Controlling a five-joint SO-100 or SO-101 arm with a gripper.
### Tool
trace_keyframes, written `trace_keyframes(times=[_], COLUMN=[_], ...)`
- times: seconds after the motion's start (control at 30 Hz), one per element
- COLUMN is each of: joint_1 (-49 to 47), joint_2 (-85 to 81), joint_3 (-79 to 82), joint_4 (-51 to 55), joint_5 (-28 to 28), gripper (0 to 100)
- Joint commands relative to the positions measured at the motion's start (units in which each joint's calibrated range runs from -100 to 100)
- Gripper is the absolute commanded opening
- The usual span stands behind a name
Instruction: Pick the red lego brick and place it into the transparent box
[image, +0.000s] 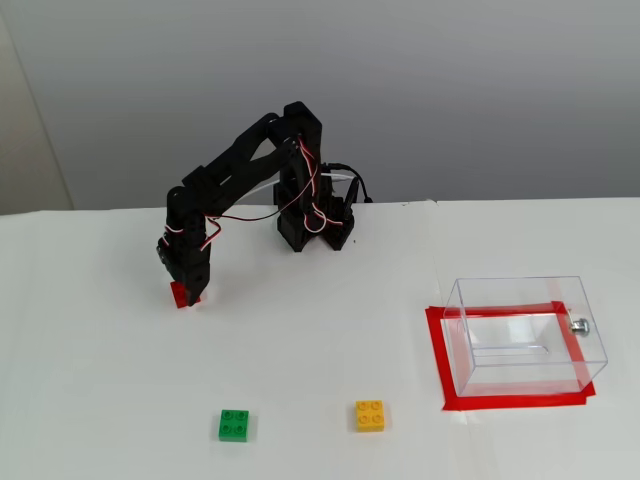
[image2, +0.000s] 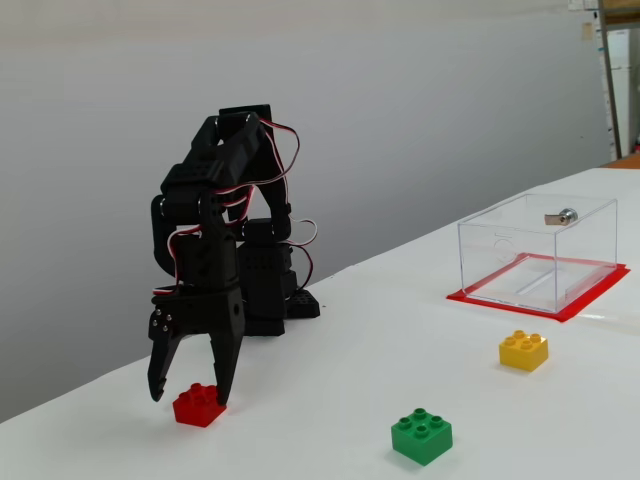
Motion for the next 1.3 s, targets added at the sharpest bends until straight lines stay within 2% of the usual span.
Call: trace_keyframes(times=[0.0,1.07,1.13,1.27], joint_1=[0.22,0.89,0.89,0.89], joint_2=[0.25,0.42,0.34,0.34], joint_3=[-0.19,2.70,2.70,2.70], joint_4=[-0.55,-0.64,-0.64,-0.64], joint_5=[-0.07,-0.07,-0.07,0.24], gripper=[32,32,30,13])
